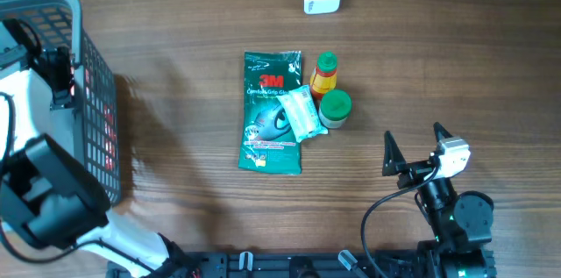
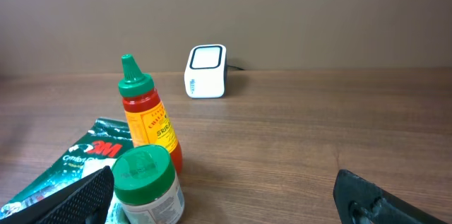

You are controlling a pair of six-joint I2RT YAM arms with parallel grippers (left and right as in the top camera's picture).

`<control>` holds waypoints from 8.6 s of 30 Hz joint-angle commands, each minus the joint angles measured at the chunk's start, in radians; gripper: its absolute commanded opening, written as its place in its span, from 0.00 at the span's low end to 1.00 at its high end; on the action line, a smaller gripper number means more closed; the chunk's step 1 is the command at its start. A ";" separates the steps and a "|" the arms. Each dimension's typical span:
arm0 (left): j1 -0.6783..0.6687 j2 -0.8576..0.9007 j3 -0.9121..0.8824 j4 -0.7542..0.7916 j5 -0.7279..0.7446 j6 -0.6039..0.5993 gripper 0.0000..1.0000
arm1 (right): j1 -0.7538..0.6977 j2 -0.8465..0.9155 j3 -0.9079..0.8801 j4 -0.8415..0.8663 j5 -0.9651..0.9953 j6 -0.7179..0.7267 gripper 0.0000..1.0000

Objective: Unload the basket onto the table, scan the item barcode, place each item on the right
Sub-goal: 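Reach the left gripper into the basket and grasp the red-white snack packet, then carry the snack packet over and set it beside the jar, then reach the left gripper into the basket and grasp the red Nescafe stick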

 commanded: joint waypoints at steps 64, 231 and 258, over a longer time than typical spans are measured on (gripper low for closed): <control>-1.256 -0.329 -0.088 -0.383 -0.230 0.262 0.04 | 0.003 0.000 0.001 0.005 0.014 0.014 1.00; 0.292 -0.363 -0.169 -0.084 0.209 0.599 1.00 | 0.003 0.002 0.001 0.005 0.014 0.014 1.00; 0.139 -0.177 -0.254 -0.187 0.025 1.012 1.00 | 0.003 0.002 0.001 0.005 0.014 0.014 1.00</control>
